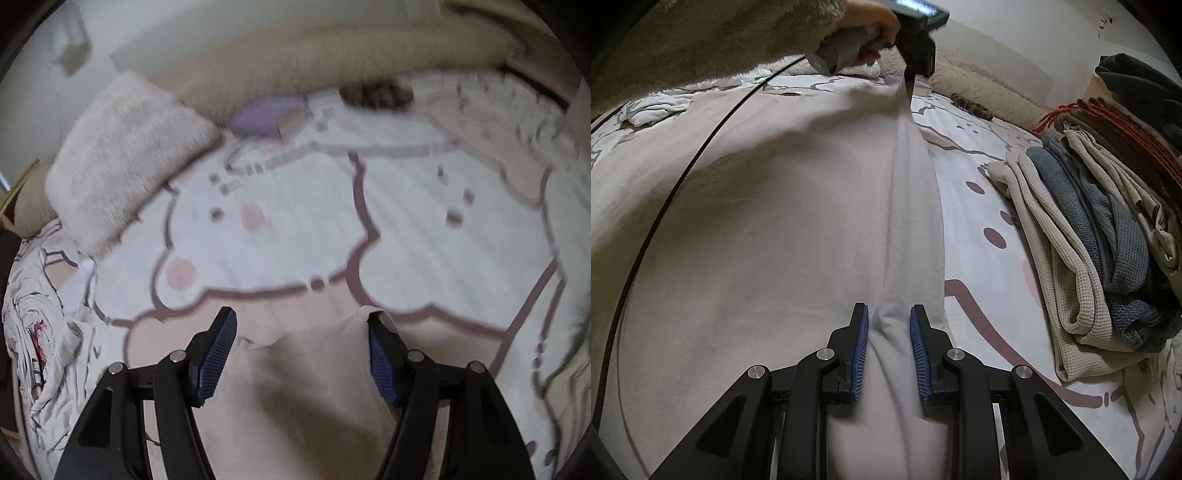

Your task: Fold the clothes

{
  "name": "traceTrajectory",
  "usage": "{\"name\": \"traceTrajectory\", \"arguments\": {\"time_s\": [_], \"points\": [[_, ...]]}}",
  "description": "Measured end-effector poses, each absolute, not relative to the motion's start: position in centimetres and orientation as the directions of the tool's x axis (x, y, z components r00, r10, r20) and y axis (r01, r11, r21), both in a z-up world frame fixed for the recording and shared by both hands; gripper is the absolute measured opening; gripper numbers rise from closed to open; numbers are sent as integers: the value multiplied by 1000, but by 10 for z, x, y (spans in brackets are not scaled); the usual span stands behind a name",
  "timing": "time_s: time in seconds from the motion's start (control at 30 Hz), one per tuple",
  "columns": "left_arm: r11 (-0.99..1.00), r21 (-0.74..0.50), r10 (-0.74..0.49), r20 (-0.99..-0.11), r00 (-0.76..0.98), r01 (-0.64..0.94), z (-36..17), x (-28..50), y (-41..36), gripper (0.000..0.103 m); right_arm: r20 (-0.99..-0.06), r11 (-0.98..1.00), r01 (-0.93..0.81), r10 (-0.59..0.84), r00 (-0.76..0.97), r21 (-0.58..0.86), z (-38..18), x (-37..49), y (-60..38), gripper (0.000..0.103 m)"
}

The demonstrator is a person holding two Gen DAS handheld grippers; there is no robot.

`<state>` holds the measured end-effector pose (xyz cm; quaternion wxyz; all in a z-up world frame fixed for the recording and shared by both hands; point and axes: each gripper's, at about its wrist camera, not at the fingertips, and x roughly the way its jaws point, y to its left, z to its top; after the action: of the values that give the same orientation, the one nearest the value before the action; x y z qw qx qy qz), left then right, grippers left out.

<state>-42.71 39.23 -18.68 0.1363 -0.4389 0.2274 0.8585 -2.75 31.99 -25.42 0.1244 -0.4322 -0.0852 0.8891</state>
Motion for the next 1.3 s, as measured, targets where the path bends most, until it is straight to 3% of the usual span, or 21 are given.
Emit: {"name": "traceTrajectory", "arguments": {"time_s": [0.1, 0.23, 0.5, 0.63, 0.7, 0.87, 1.07, 1.17, 1.3], "points": [[-834, 303, -14, -848, -530, -462, -212, -427, 406, 69, -748, -955, -147, 295, -594, -259, -254, -28, 320, 25], [-839, 224, 35, -887, -460, -496, -213, -420, 410, 69, -752, -956, -153, 292, -591, -250, -253, -28, 321, 25], [-809, 88, 220, -871, -438, -581, -136, -383, 391, 70, -764, -964, -163, 265, -589, -209, -252, -30, 329, 26], [-800, 102, 246, -843, -479, -591, -100, -357, 333, 70, -762, -961, -173, 277, -585, -216, -252, -32, 332, 28], [-807, 119, 231, -838, -494, -578, -89, -348, 293, 70, -763, -958, -188, 285, -580, -214, -251, -33, 336, 41], [-823, 221, 147, -807, -572, -523, -73, -322, 177, 70, -806, -980, -178, 178, -565, -91, -246, -35, 354, 42], [-862, 266, 68, -784, -617, -432, -79, -308, 50, 71, -824, -974, -175, 217, -524, -145, -246, -41, 347, 44], [-885, 252, 56, -779, -625, -392, -89, -309, 2, 71, -831, -958, -176, 283, -478, -225, -242, -47, 341, 60], [-900, 222, 72, -773, -631, -375, -110, -326, -26, 71, -864, -990, -115, 129, -487, -83, -195, -49, 348, 59]]}}
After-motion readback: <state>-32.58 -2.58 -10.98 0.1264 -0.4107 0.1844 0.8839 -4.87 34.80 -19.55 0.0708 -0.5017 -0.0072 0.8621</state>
